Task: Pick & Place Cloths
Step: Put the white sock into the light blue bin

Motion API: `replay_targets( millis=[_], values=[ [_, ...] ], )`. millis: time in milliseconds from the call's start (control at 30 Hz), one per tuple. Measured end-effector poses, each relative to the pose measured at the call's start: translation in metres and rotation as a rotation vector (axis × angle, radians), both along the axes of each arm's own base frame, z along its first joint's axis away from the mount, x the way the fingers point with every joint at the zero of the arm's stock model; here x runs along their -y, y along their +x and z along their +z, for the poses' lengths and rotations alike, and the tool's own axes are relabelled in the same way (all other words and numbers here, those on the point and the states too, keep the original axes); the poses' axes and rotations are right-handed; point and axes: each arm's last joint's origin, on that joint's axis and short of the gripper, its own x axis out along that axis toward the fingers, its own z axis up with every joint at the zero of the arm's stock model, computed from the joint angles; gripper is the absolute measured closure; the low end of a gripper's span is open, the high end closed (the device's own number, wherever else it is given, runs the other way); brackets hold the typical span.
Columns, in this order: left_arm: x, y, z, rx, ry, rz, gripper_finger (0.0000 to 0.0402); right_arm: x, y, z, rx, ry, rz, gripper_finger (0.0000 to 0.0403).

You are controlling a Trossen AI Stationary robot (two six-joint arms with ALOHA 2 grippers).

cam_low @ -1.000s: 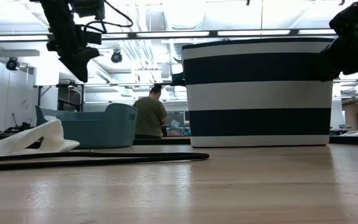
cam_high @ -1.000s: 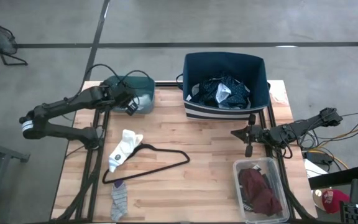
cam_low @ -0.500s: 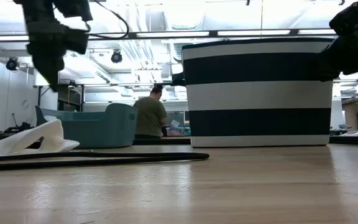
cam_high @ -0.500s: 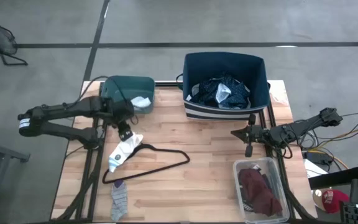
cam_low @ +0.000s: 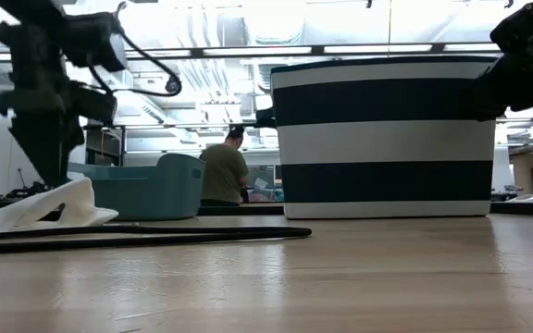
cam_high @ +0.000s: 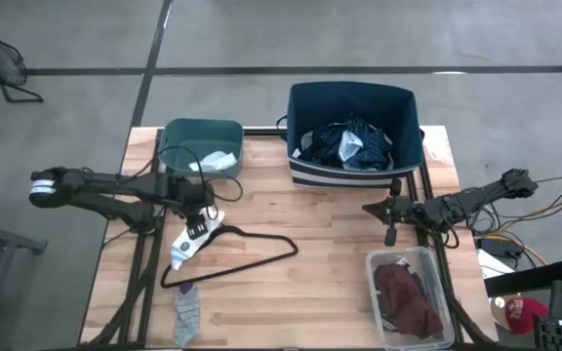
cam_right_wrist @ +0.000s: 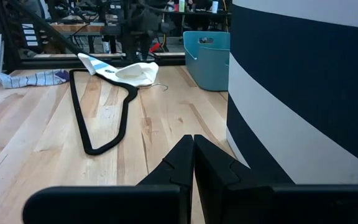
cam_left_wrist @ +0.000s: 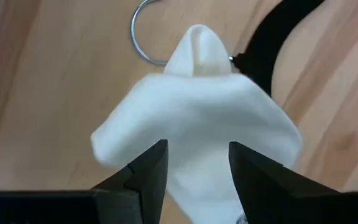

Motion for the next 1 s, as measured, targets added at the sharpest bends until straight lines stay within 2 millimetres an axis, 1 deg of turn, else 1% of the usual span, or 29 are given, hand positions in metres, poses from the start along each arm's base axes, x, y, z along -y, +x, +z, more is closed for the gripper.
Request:
replay_targets(
  millis=[200, 267, 333, 400, 533, 633, 833, 933, 1000],
  values=[
    [0.0, -0.003, -0.025, 0.024, -0.008, 0.038, 0.0227, 0.0, 0.0, 0.0, 0.0, 0.0, 0.0, 0.0394],
    [0.001, -0.003, -0.03, 0.038, -0.041, 0.102, 0.0227, 0.0, 0.0, 0.0, 0.0, 0.0, 0.0, 0.0394],
    [0.001, -0.003, -0.034, 0.057, -0.091, 0.204, 0.0227, 0.0, 0.0, 0.0, 0.0, 0.0, 0.0, 0.0394],
    [0.001, -0.003, -0.035, 0.063, -0.106, 0.233, 0.0227, 0.0, 0.0, 0.0, 0.0, 0.0, 0.0, 0.0394],
    [0.0, -0.007, -0.041, 0.044, -0.048, 0.25, 0.0227, 0.0, 0.0, 0.0, 0.0, 0.0, 0.0, 0.0394],
    [-0.001, -0.009, -0.049, 0.045, -0.004, 0.295, 0.0227, 0.0, 0.0, 0.0, 0.0, 0.0, 0.0, 0.0394],
    [-0.002, -0.011, -0.064, 0.076, 0.019, 0.314, 0.0228, 0.0, 0.0, 0.0, 0.0, 0.0, 0.0, 0.0394],
    [-0.002, -0.012, -0.07, 0.067, 0.023, 0.32, 0.024, 0.0, 0.0, 0.0, 0.0, 0.0, 0.0, 0.0394],
    [-0.002, -0.011, -0.071, 0.063, 0.028, 0.337, 0.0262, 0.0, 0.0, 0.0, 0.0, 0.0, 0.0, 0.0394]
  ],
)
